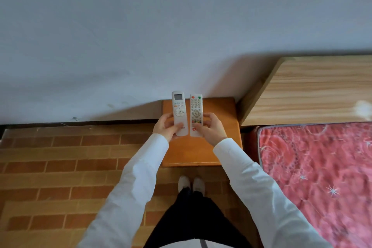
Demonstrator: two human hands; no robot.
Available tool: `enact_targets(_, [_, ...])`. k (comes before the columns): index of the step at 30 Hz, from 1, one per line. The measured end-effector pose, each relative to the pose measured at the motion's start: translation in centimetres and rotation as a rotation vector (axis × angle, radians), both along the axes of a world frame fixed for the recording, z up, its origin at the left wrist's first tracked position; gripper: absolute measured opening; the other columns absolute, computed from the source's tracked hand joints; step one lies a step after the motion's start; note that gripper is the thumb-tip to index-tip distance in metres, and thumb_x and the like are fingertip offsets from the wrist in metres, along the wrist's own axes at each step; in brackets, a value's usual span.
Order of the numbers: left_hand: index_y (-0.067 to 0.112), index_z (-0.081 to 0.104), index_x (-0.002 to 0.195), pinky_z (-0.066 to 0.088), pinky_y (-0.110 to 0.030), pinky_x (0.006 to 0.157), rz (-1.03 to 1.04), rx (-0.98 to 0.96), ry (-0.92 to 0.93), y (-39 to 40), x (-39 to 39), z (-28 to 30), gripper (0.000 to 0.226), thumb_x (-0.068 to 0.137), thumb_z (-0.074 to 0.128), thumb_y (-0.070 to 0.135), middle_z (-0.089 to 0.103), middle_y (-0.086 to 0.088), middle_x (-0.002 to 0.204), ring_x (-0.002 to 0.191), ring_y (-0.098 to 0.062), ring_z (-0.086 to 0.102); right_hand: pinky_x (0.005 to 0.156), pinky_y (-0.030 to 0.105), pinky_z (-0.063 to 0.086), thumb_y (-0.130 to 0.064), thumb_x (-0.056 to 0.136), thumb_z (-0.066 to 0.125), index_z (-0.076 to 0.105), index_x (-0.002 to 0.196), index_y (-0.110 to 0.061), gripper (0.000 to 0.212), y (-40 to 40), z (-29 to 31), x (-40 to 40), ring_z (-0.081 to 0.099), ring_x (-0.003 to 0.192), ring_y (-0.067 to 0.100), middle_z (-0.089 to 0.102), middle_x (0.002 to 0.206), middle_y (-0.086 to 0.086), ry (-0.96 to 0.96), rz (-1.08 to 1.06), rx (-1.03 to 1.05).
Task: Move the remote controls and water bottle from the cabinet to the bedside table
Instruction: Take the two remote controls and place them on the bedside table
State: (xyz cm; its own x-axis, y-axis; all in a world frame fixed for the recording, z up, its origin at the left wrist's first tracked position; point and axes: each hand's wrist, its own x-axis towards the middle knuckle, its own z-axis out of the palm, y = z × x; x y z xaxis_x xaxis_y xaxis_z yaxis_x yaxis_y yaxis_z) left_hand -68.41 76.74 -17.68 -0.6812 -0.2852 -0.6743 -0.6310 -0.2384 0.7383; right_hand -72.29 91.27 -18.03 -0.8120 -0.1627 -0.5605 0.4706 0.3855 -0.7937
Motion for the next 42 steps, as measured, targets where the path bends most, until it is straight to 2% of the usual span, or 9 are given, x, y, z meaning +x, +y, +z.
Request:
enact_targets(4, [0.015, 0.048, 0.127, 0.053, -0.049, 0.088, 0.024, -0.012, -0.117, -1.2, -2.6, -5.5, 0.053, 0.079, 0.068, 0.001, 0.058, -0.011, 0.130, 0.114, -0.031, 0.058, 0.079, 0.029, 0.052, -0.017, 0.086, 0.064, 0.043, 0.128, -0.013, 0.047, -1.4, -5.1, -2.5, 0.063, 0.102, 0.020, 0.062, 0.124, 0.009, -0.094, -0.025, 0.070])
enact_targets(9, [0.016, 0.050, 0.127, 0.046, -0.048, 0.099, -0.047, -0.079, -0.252, -2.0, -4.3, -12.9, 0.052, 0.079, 0.070, 0.006, 0.058, -0.008, 0.131, 0.119, -0.029, 0.056, 0.079, 0.031, 0.051, -0.016, 0.087, 0.064, 0.041, 0.130, -0.015, 0.049, -2.7, -12.5, -4.6, 0.062, 0.109, 0.025, 0.060, 0.127, 0.008, -0.204, -0.025, 0.137])
enact_targets(17, [0.018, 0.048, 0.128, 0.044, -0.048, 0.098, -0.096, -0.082, -0.352, -2.7, -5.7, -25.0, 0.055, 0.079, 0.071, 0.012, 0.056, -0.007, 0.132, 0.120, -0.030, 0.055, 0.082, 0.034, 0.053, -0.017, 0.087, 0.064, 0.040, 0.128, -0.016, 0.048, -3.5, -25.1, -5.7, 0.064, 0.105, 0.025, 0.062, 0.122, 0.009, -0.283, 0.008, 0.213])
enact_targets(23, [0.020, 0.051, 0.124, 0.045, -0.046, 0.098, -0.075, -0.114, -0.399, -2.2, -5.3, -31.6, 0.050, 0.079, 0.071, 0.011, 0.059, -0.005, 0.129, 0.118, -0.027, 0.055, 0.083, 0.038, 0.056, -0.015, 0.090, 0.060, 0.038, 0.127, -0.021, 0.043, -4.0, -31.7, -5.4, 0.065, 0.102, 0.023, 0.063, 0.120, 0.006, -0.287, 0.042, 0.254])
enact_targets(28, [0.020, 0.053, 0.120, 0.047, -0.043, 0.095, -0.081, -0.148, -0.402, -1.9, -5.0, -34.2, 0.045, 0.080, 0.070, 0.010, 0.063, -0.004, 0.122, 0.114, -0.026, 0.058, 0.076, 0.036, 0.057, -0.013, 0.089, 0.060, 0.040, 0.122, -0.023, 0.040, -4.3, -34.5, -5.2, 0.064, 0.090, 0.020, 0.066, 0.113, 0.005, -0.251, 0.057, 0.299])
enact_targets(33, [0.022, 0.054, 0.119, 0.050, -0.042, 0.092, -0.081, -0.172, -0.368, -1.4, -4.8, -35.2, 0.045, 0.079, 0.072, 0.014, 0.065, -0.003, 0.118, 0.106, -0.022, 0.061, 0.075, 0.032, 0.054, -0.013, 0.087, 0.061, 0.042, 0.120, -0.020, 0.039, -4.4, -35.4, -5.3, 0.064, 0.099, 0.024, 0.063, 0.120, 0.006, -0.180, 0.104, 0.351])
enact_targets(37, [0.025, 0.055, 0.118, 0.052, -0.034, 0.085, -0.104, -0.241, -0.355, -1.4, -4.6, -35.6, 0.045, 0.078, 0.073, 0.016, 0.062, 0.003, 0.112, 0.096, -0.016, 0.060, 0.075, 0.030, 0.054, -0.015, 0.087, 0.062, 0.042, 0.117, -0.021, 0.036, -4.3, -36.0, -5.2, 0.063, 0.101, 0.023, 0.059, 0.123, 0.005, -0.135, 0.154, 0.394])
enact_targets(42, [0.027, 0.056, 0.117, 0.055, -0.034, 0.087, -0.149, -0.350, -0.334, -1.3, -4.3, -36.1, 0.044, 0.077, 0.074, 0.021, 0.062, 0.002, 0.106, 0.094, -0.017, 0.060, 0.082, 0.036, 0.055, -0.019, 0.088, 0.061, 0.048, 0.112, -0.018, 0.028, -4.5, -36.4, -4.7, 0.057, 0.101, 0.024, 0.050, 0.110, 0.003, -0.036, 0.201, 0.467])
